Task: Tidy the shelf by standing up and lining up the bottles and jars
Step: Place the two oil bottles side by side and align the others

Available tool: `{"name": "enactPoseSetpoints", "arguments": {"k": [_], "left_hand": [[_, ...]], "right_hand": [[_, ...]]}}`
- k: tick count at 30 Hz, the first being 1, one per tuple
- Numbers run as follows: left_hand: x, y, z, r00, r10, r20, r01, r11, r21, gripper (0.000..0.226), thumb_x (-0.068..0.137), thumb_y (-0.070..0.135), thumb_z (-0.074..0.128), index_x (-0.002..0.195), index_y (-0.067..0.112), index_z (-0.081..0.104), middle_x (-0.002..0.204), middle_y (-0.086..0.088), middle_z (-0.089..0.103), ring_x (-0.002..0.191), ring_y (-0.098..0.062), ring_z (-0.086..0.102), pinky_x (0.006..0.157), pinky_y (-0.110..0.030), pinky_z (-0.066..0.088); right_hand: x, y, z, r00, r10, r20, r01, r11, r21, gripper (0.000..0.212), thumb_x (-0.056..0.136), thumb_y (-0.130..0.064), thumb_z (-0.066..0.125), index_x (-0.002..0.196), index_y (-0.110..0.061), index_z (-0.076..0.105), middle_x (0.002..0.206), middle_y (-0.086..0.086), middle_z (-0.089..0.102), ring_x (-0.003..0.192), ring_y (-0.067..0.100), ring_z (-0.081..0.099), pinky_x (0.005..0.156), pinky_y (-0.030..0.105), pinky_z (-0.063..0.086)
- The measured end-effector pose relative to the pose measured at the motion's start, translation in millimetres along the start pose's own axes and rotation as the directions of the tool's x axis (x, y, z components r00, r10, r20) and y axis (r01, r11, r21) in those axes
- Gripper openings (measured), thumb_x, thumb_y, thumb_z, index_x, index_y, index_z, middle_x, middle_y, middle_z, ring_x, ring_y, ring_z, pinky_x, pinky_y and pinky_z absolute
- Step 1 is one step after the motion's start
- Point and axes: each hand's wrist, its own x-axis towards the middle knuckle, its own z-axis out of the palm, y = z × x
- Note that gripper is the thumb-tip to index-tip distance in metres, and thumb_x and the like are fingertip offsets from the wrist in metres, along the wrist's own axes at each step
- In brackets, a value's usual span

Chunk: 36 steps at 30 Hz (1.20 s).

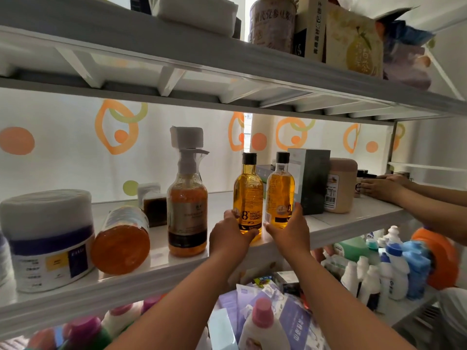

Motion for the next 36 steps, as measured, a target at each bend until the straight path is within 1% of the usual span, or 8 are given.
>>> {"name": "enactPoseSetpoints", "arguments": {"k": [6, 11, 16, 26, 30, 32, 34, 36], "left_hand": [[5.1, 2.8, 0.7, 1.0, 0.005, 0.024, -0.007, 0.997, 0.077, 0.06, 0.08, 0.046, 0.069, 0.128, 0.02, 0.045, 0.121, -0.002, 0.066, 0.106, -0.022, 0.064, 0.081, -0.03, 0.049], [3.9, 5.8, 4.9, 1.0, 0.014, 0.004, -0.014, 0.999, 0.047, 0.061, 0.08, 0.047, 0.068, 0.13, 0.021, 0.044, 0.122, -0.002, 0.065, 0.107, -0.021, 0.063, 0.076, -0.026, 0.044], [0.7, 3.7, 4.3, 1.0, 0.025, 0.005, -0.025, 1.0, 0.007, 0.062, 0.079, 0.048, 0.069, 0.129, 0.02, 0.045, 0.122, -0.003, 0.066, 0.109, -0.021, 0.063, 0.084, -0.03, 0.048], [-5.8, 5.1, 3.9, 0.998, 0.057, -0.023, -0.057, 0.998, 0.004, 0.062, 0.079, 0.05, 0.068, 0.129, 0.021, 0.046, 0.121, -0.001, 0.067, 0.107, -0.019, 0.064, 0.08, -0.027, 0.047], [-7.9, 6.6, 3.0, 0.998, 0.056, -0.015, -0.056, 0.998, 0.011, 0.061, 0.08, 0.048, 0.068, 0.129, 0.02, 0.046, 0.122, -0.002, 0.066, 0.108, -0.021, 0.063, 0.082, -0.03, 0.048], [-10.7, 7.8, 0.3, 0.997, 0.072, -0.02, -0.072, 0.997, 0.014, 0.062, 0.082, 0.045, 0.067, 0.132, 0.017, 0.045, 0.124, -0.005, 0.065, 0.111, -0.023, 0.062, 0.084, -0.031, 0.048], [-15.1, 7.5, -4.6, 0.995, 0.084, -0.054, -0.084, 0.996, 0.001, 0.068, 0.084, 0.044, 0.065, 0.139, 0.013, 0.04, 0.128, -0.008, 0.062, 0.116, -0.024, 0.06, 0.088, -0.032, 0.048], [-19.5, 4.9, -11.3, 0.989, 0.102, -0.109, -0.104, 0.994, -0.015, 0.068, 0.087, 0.046, 0.061, 0.142, 0.014, 0.038, 0.13, -0.009, 0.061, 0.118, -0.021, 0.059, 0.091, -0.032, 0.048]], "right_hand": [[9.5, 7.9, 1.4, 0.999, -0.038, 0.004, 0.038, 0.999, -0.015, 0.065, 0.079, -0.027, 0.074, 0.132, -0.016, 0.037, 0.126, 0.008, 0.058, 0.113, 0.026, 0.058, 0.091, 0.035, 0.048], [13.3, 14.2, -7.5, 0.999, -0.051, 0.019, 0.052, 0.998, -0.029, 0.067, 0.078, -0.029, 0.074, 0.132, -0.016, 0.037, 0.127, 0.008, 0.057, 0.115, 0.027, 0.057, 0.091, 0.035, 0.048], [9.4, 16.8, -8.0, 0.997, -0.075, 0.023, 0.076, 0.997, -0.035, 0.065, 0.079, -0.033, 0.072, 0.131, -0.018, 0.037, 0.126, 0.006, 0.058, 0.113, 0.025, 0.058, 0.09, 0.034, 0.047], [4.2, 11.1, -10.9, 0.997, -0.067, 0.045, 0.068, 0.997, -0.021, 0.064, 0.08, -0.033, 0.071, 0.133, -0.017, 0.038, 0.124, 0.007, 0.061, 0.112, 0.026, 0.059, 0.09, 0.033, 0.047], [4.1, 9.9, -11.2, 0.993, -0.053, 0.102, 0.059, 0.997, -0.054, 0.067, 0.081, -0.033, 0.069, 0.136, -0.017, 0.033, 0.124, 0.008, 0.062, 0.11, 0.029, 0.06, 0.089, 0.036, 0.049], [3.3, 8.1, -12.5, 0.993, -0.041, 0.114, 0.05, 0.996, -0.077, 0.065, 0.082, -0.034, 0.068, 0.135, -0.016, 0.034, 0.123, 0.009, 0.061, 0.11, 0.03, 0.059, 0.087, 0.034, 0.048], [-0.7, 2.7, -15.3, 0.997, -0.067, 0.046, 0.069, 0.996, -0.064, 0.055, 0.085, -0.032, 0.065, 0.131, -0.013, 0.04, 0.121, 0.011, 0.06, 0.108, 0.029, 0.058, 0.081, 0.029, 0.043], [-6.8, -6.0, -17.7, 0.982, -0.155, -0.111, 0.149, 0.987, -0.058, 0.04, 0.088, -0.023, 0.061, 0.123, -0.009, 0.049, 0.114, 0.014, 0.06, 0.105, 0.028, 0.055, 0.077, 0.026, 0.036]]}}
